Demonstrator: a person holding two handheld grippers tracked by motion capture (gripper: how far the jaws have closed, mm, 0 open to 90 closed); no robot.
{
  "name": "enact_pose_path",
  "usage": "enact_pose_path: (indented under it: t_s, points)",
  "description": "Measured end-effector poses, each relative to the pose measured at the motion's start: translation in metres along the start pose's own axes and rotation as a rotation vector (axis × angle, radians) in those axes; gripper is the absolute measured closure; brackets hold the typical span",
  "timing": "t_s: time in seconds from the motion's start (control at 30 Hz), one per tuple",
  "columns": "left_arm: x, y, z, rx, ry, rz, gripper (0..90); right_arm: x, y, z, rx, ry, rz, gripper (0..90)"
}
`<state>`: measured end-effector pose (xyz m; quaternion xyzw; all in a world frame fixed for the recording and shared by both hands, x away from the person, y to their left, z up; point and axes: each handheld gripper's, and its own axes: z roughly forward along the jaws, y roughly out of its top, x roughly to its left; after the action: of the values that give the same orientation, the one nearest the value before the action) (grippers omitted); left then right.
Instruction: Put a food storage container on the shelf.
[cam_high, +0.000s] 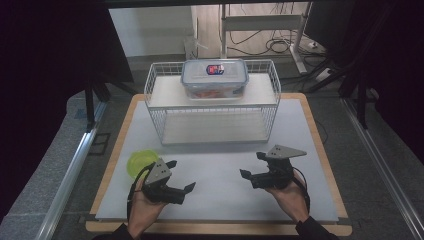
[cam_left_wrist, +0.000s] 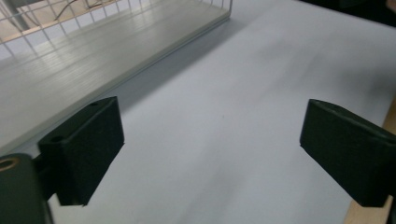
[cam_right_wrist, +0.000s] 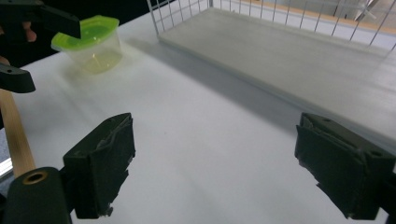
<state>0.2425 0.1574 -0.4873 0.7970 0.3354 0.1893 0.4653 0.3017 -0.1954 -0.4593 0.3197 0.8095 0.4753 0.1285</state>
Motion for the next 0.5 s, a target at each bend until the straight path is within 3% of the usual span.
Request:
enact_pose_path:
  t_s: [0.13,0.33,0.5]
  points:
    - [-0.004,-0.01,0.003,0.027,-0.047,-0.017,0.6,0.005,-0.014,0.002,0.012,-0.008,0.006,8.3]
    - [-0.013,-0.018,0.012,0.084,-0.041,0.044,0.4,0.009,-0.029,0.005,0.063,-0.002,0.026,7.0]
    - [-0.01,-0.02,0.016,0.102,-0.046,0.028,0.1,0.008,-0.034,0.009,0.089,-0.006,0.016,7.2]
